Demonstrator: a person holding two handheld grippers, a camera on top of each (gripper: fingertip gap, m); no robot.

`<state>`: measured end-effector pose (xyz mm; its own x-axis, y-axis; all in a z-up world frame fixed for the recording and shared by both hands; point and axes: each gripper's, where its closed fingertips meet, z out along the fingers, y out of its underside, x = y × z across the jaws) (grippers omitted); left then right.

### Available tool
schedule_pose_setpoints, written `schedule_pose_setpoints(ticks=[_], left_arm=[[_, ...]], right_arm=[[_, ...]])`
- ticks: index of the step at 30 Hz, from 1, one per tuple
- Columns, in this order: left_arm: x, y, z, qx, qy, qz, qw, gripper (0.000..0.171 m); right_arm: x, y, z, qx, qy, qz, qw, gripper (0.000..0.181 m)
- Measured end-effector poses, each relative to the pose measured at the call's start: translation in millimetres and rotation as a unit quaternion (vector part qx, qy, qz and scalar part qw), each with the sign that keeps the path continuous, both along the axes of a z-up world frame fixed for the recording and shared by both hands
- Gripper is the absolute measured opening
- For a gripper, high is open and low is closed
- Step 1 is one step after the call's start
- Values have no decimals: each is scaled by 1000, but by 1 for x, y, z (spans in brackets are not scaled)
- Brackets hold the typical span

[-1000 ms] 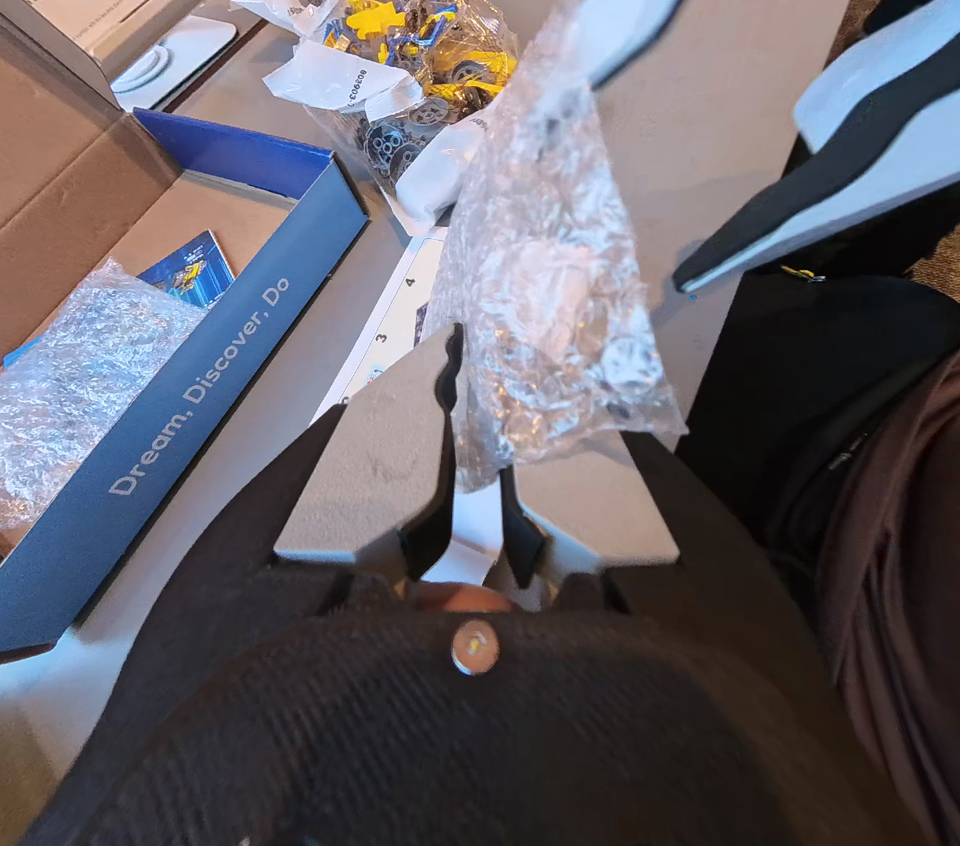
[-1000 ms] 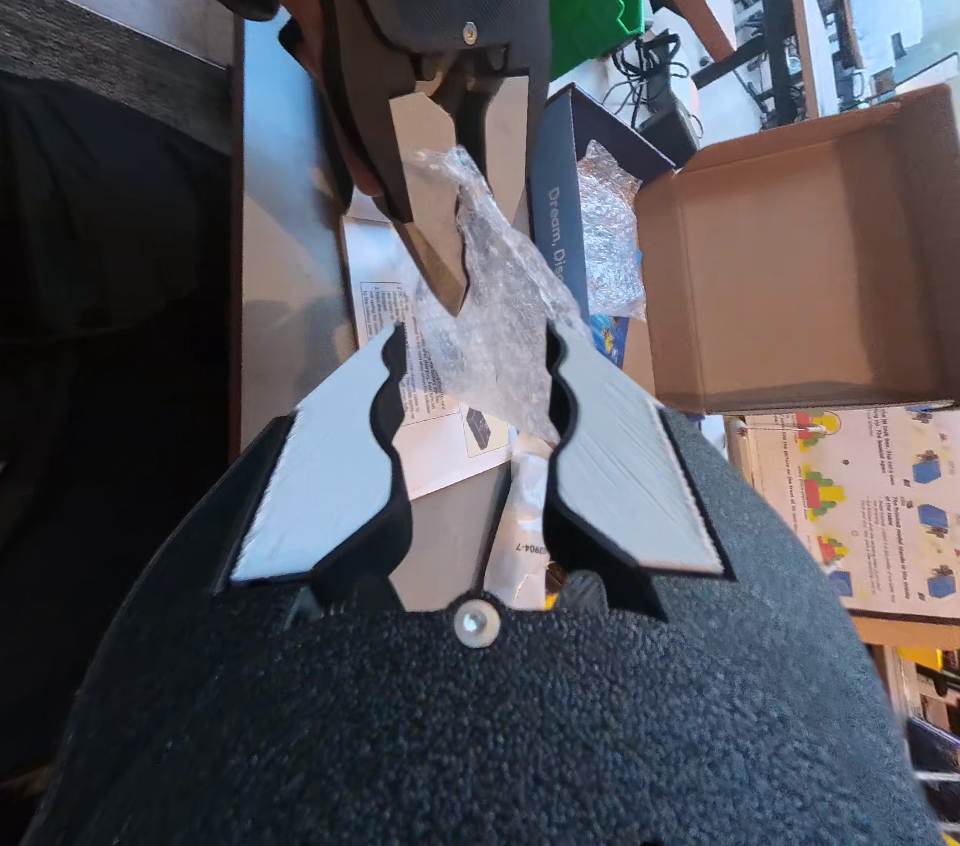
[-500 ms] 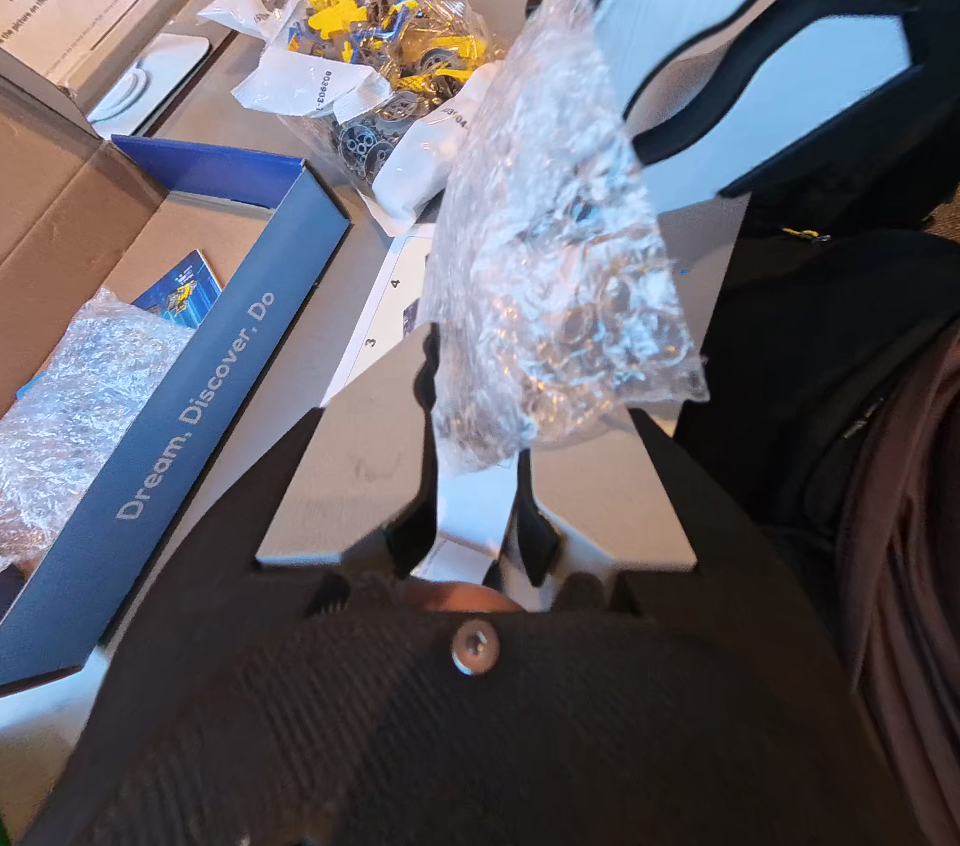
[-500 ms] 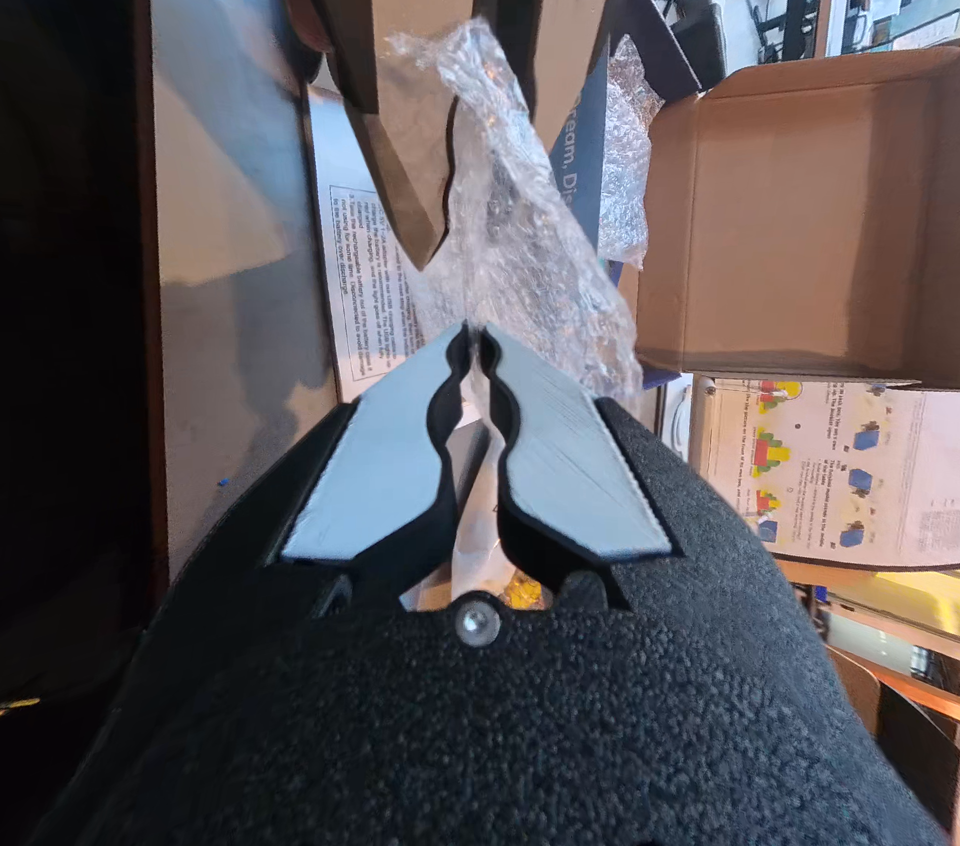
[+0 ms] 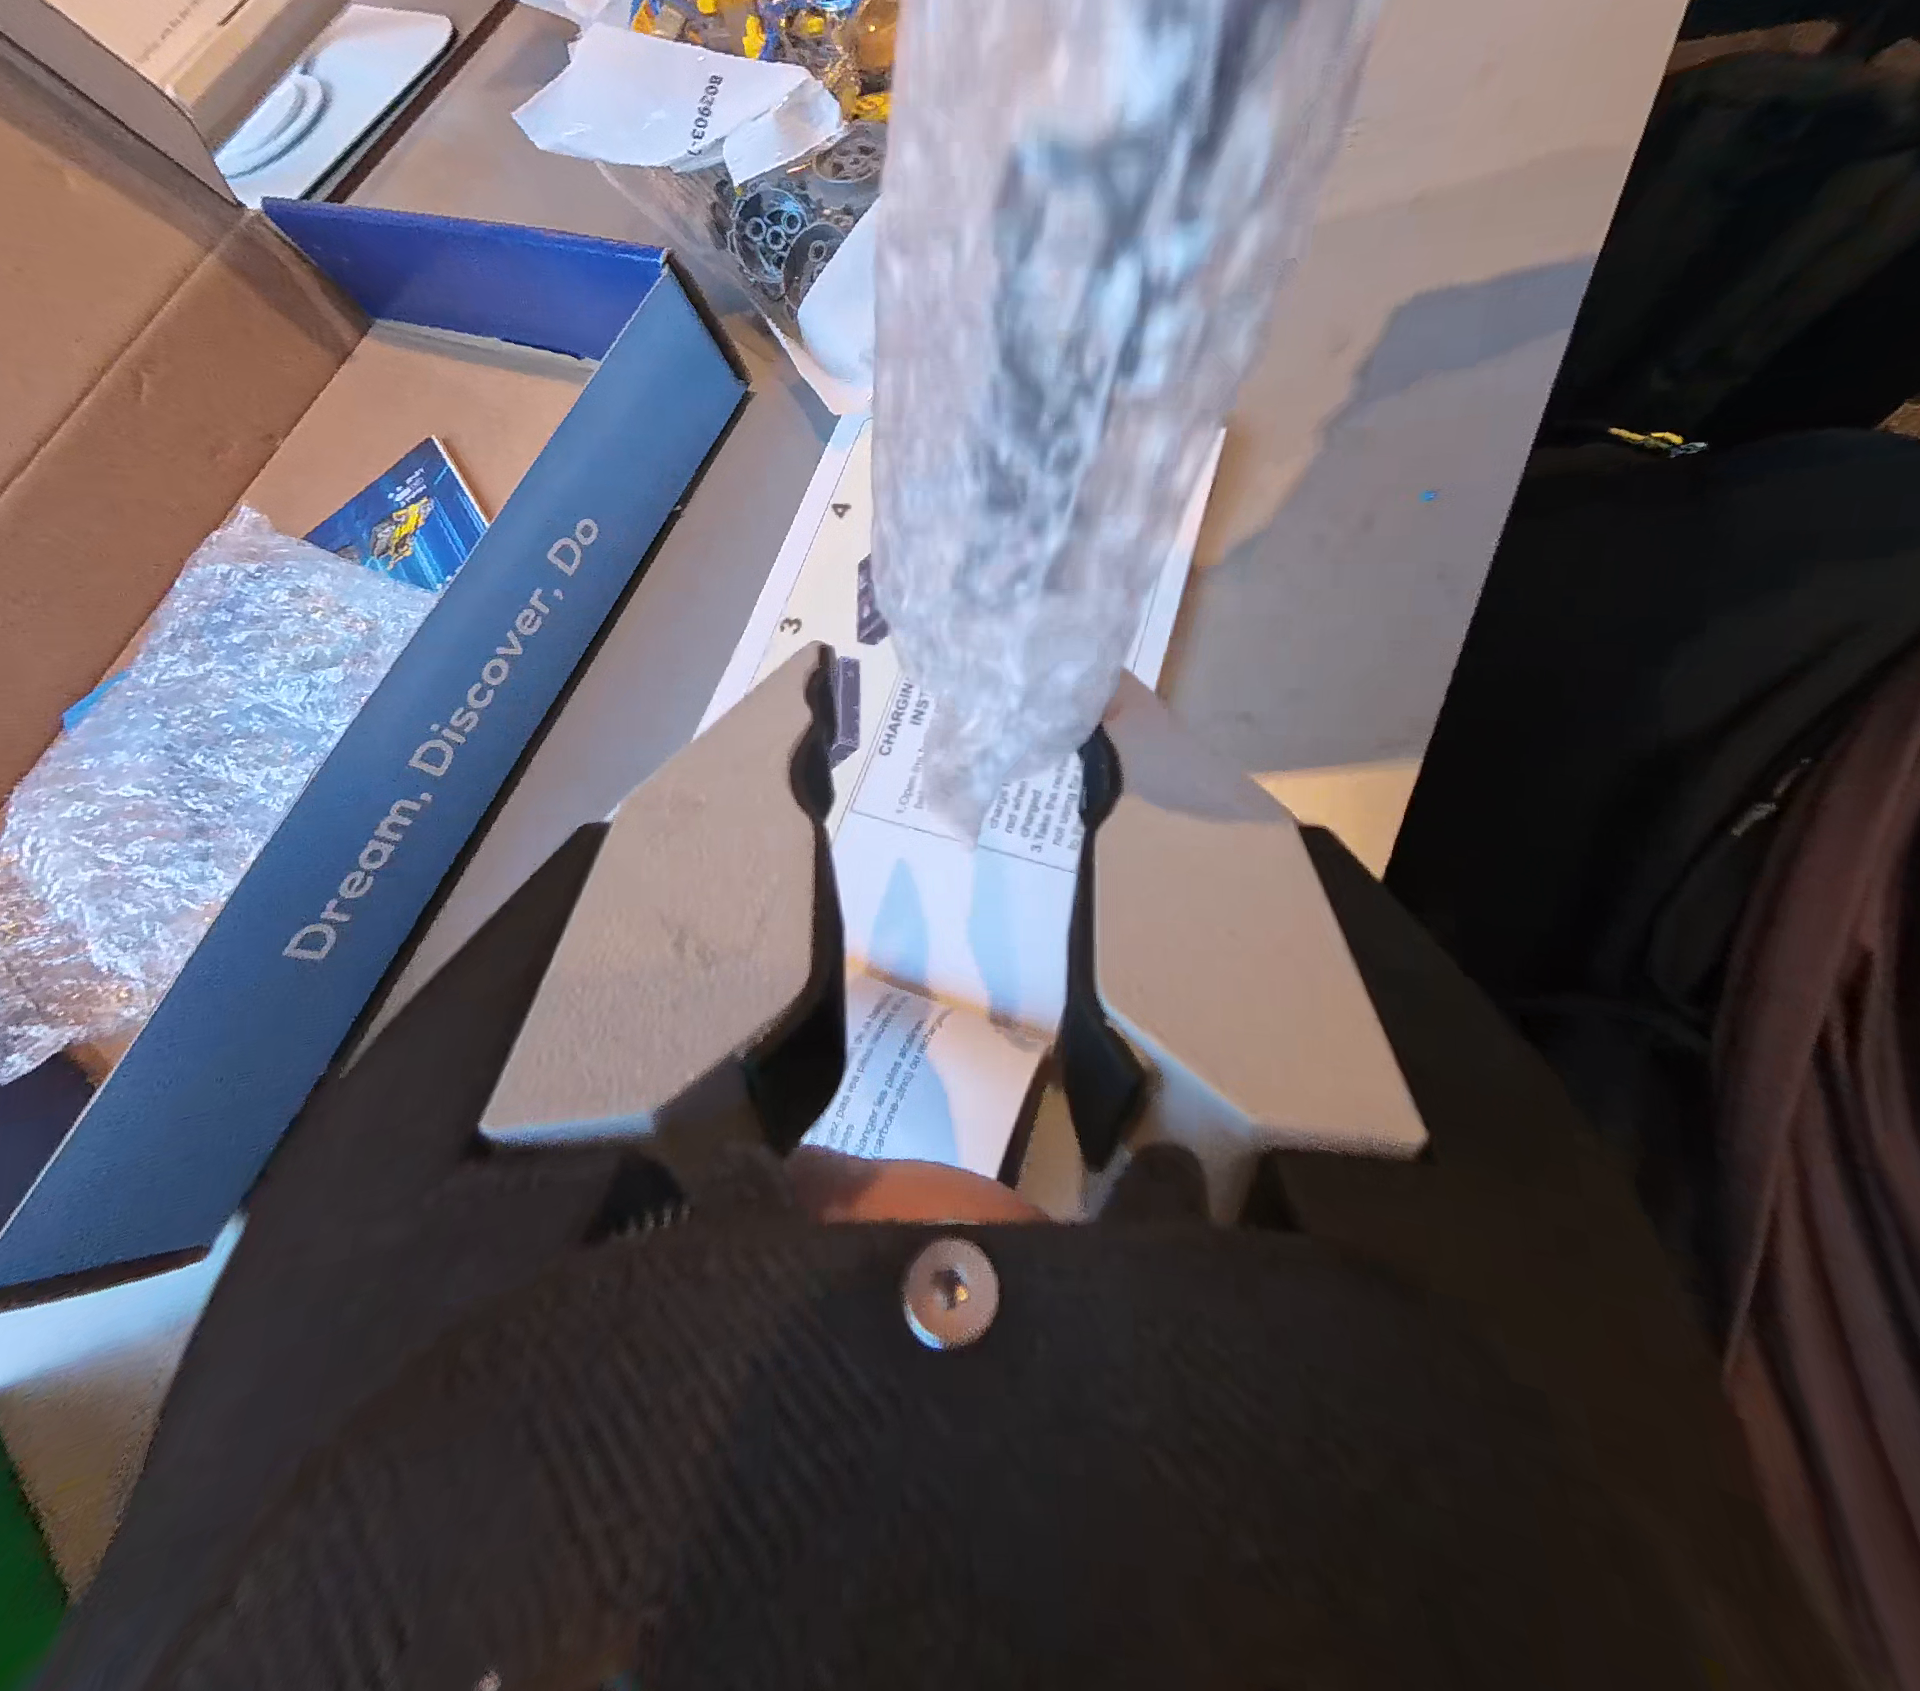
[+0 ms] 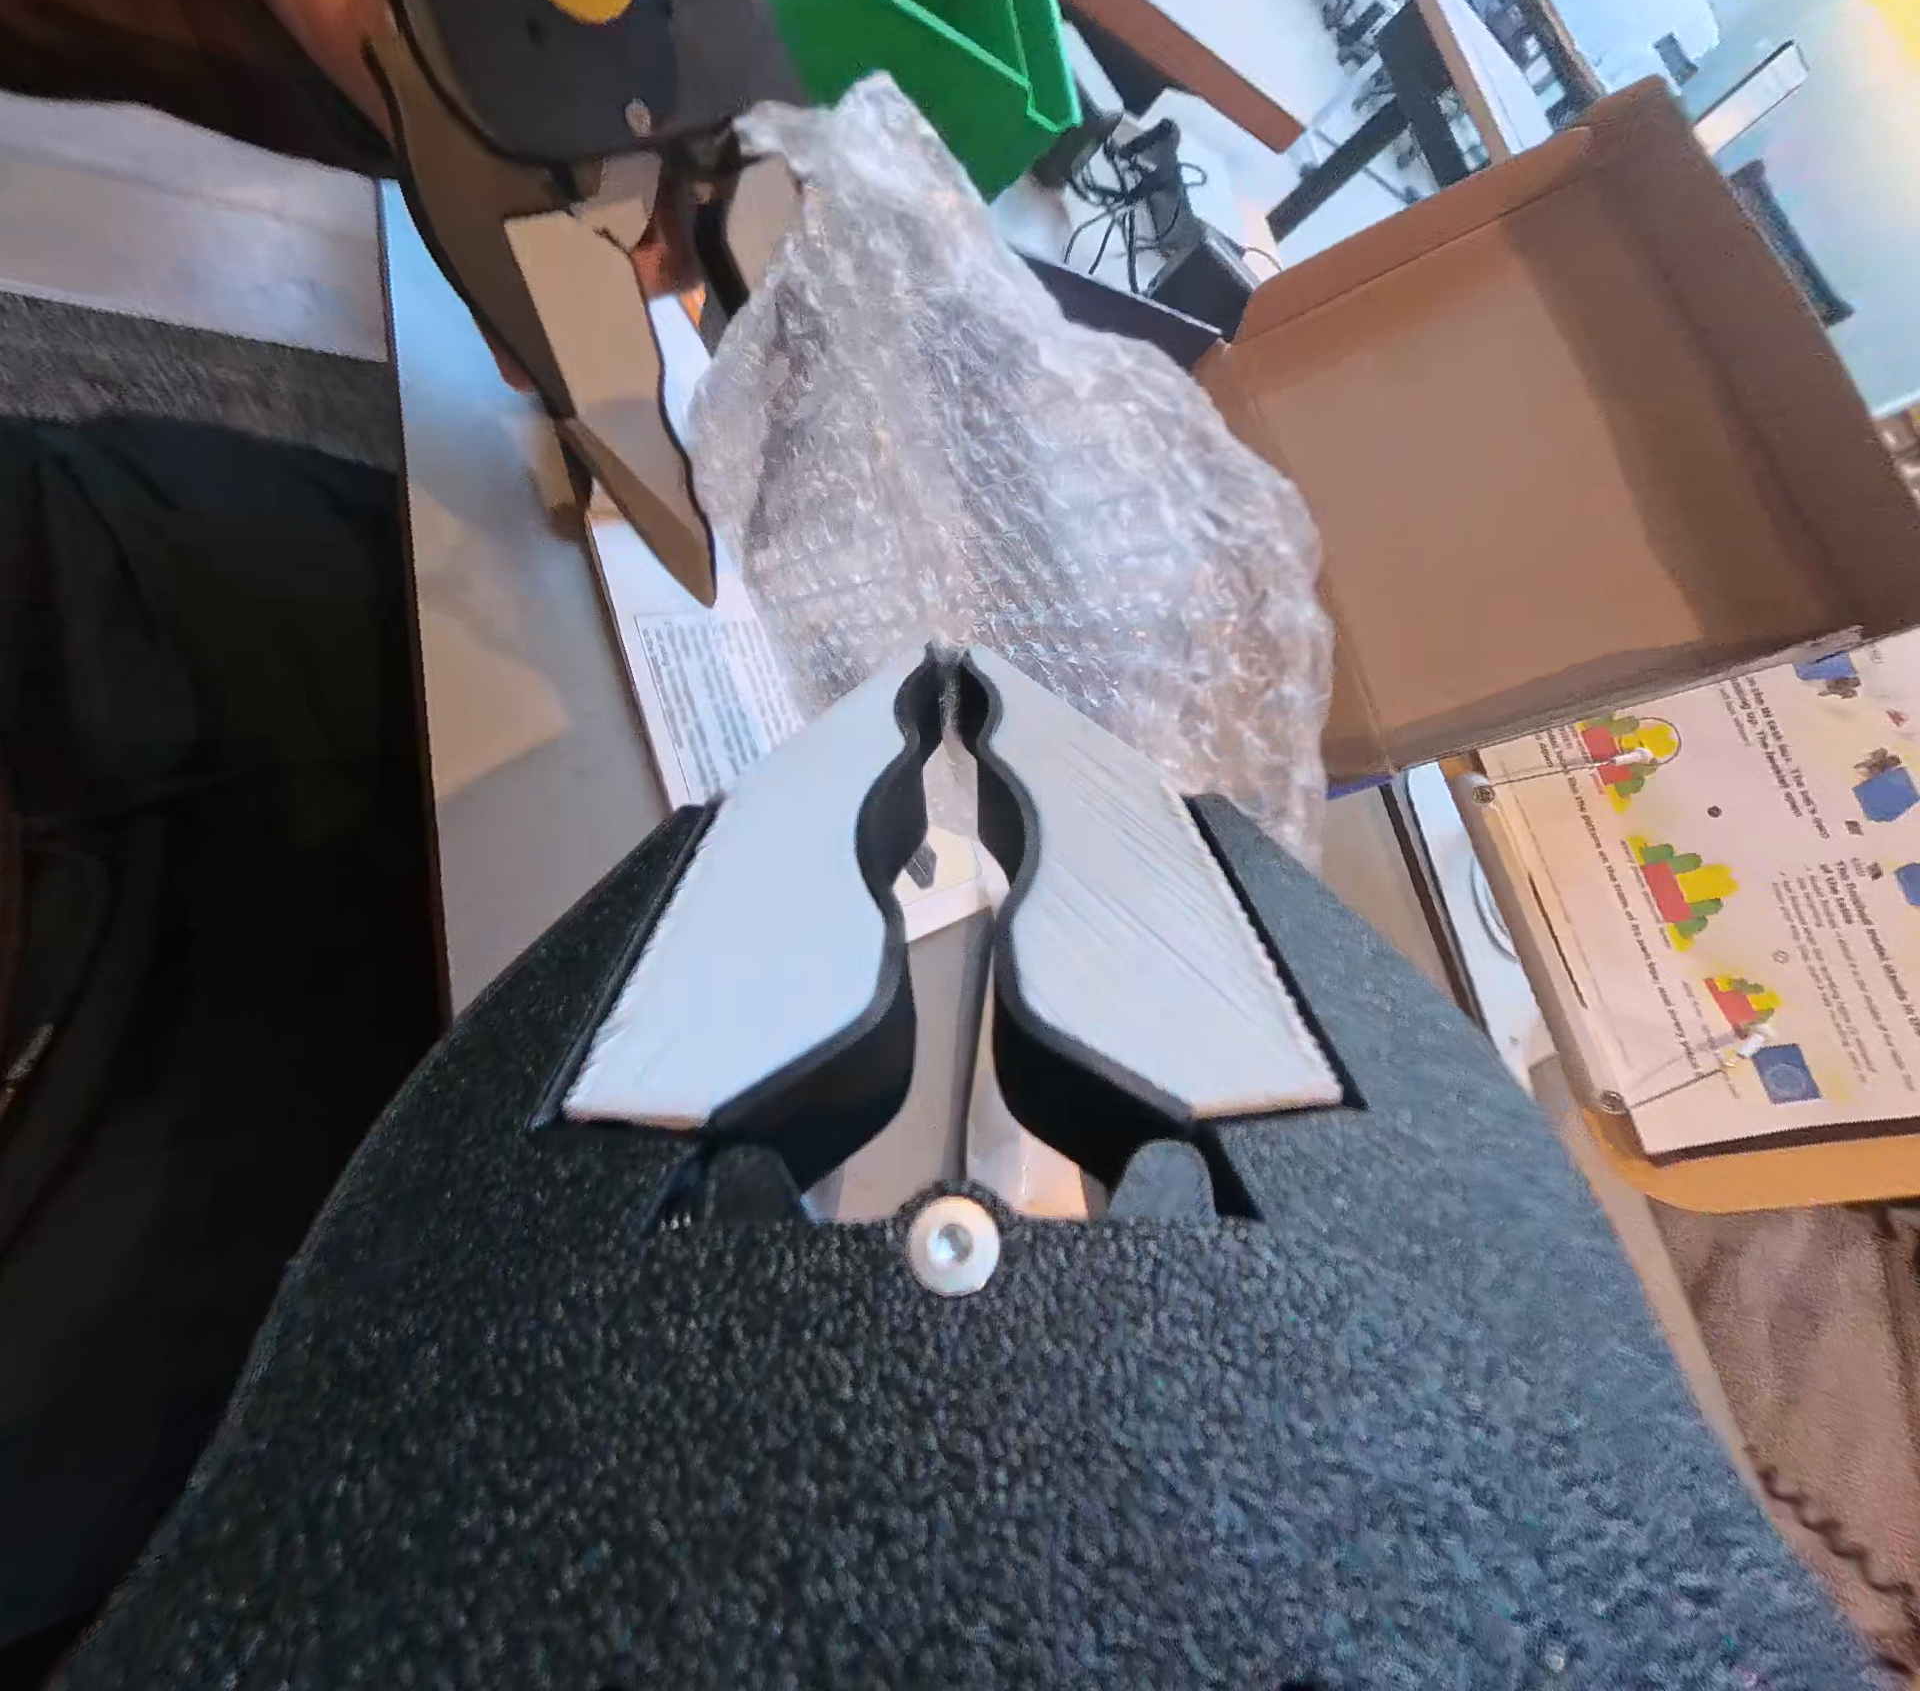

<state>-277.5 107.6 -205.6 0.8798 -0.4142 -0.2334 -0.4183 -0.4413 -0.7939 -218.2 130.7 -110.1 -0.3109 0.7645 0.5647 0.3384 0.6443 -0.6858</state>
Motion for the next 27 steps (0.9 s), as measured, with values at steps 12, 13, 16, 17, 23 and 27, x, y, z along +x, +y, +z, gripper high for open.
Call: schedule_pose_setpoints(ticks=[12, 13, 16, 17, 23, 27], left_arm=[[24, -10, 16, 23, -31, -64, 997, 9], [23, -9, 18, 27, -34, -59, 997, 3], [19, -7, 18, 25, -43, -48, 998, 0], [18, -8, 18, 22, -47, -47, 998, 0], [9, -6, 53, 82, -101, -24, 991, 0], [4, -9, 89, 143, -137, -3, 980, 0]], right_arm=[[6, 16, 14, -66, 19, -17, 998, 0], [6, 17, 13, -66, 17, -19, 997, 0], [6, 22, 10, -60, 10, -27, 998, 0], [7, 25, 7, -55, 4, -32, 998, 0], [6, 42, -16, -61, -41, -65, 995, 6], [9, 44, -28, -73, -72, -69, 992, 27]])
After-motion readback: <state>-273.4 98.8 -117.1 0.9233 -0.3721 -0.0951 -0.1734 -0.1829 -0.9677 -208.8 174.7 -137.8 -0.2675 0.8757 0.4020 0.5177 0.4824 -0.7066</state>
